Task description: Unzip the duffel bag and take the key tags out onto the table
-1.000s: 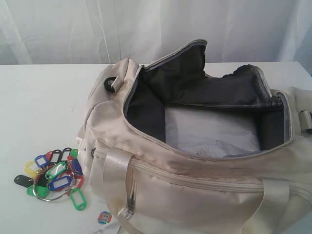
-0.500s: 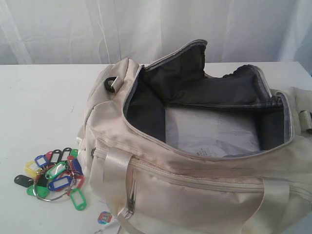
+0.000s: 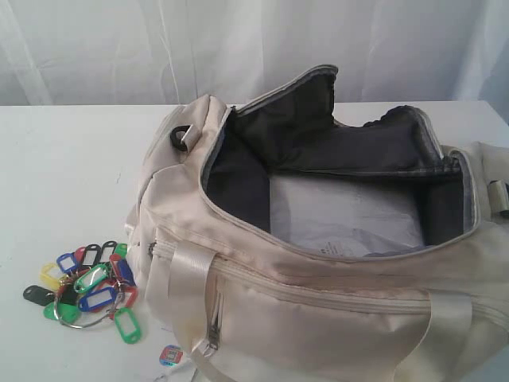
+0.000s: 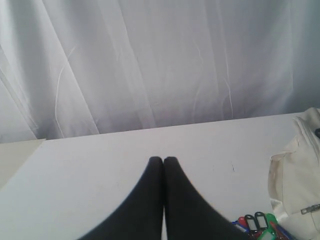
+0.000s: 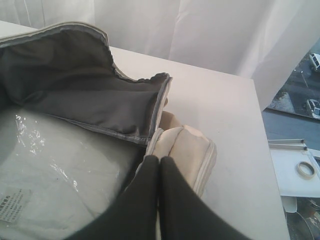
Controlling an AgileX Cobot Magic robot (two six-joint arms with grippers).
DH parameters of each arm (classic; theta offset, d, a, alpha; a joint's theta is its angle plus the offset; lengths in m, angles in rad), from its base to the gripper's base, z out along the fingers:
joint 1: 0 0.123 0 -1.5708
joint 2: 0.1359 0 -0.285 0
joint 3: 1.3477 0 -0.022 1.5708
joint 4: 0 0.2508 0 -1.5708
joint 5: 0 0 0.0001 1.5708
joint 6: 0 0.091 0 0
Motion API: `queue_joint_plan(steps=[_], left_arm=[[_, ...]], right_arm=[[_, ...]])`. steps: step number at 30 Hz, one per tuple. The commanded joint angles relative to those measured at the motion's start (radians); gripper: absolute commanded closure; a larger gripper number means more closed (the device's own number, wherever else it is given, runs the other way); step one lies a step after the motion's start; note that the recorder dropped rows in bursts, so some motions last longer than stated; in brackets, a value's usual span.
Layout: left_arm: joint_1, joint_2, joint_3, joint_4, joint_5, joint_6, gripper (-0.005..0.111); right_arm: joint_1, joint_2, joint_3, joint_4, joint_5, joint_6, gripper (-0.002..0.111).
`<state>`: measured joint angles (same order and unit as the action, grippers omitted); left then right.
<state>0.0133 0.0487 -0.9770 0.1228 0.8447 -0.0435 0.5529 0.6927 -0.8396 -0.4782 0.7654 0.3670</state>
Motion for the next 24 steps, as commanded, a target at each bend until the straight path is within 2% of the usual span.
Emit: queue_joint_plan(steps=[1,7,14,18,24], left_arm=[[0.004,-0.049,0.246,-0.002,-0.181,-0.008,0.107],[0.009,-0.049,0.608,0.006,-0.389,-0.008,0.107],[0.014,-0.049,0.970,0.015,-0.449,0.006,0.107],[0.022,-0.049,0.977,0.055,-0.646,0.025,0.107],[0.022,-0.049,0.977,0.054,-0.751,0.025,0.107]], right_arm=[[-0.002,-0.004,0.005,-0.011,-0.010,0.007,0.108],[-0.002,-0.004,0.005,-0.013,-0.012,0.007,0.108],[-0.002,-0.004,0.005,-0.013,-0.012,0.007,0.108],[-0.002,-0.004,0.005,-0.011,-0.010,0.007,0.108],[-0.002,-0.004,0.005,-0.011,-0.010,0.007,0.108]])
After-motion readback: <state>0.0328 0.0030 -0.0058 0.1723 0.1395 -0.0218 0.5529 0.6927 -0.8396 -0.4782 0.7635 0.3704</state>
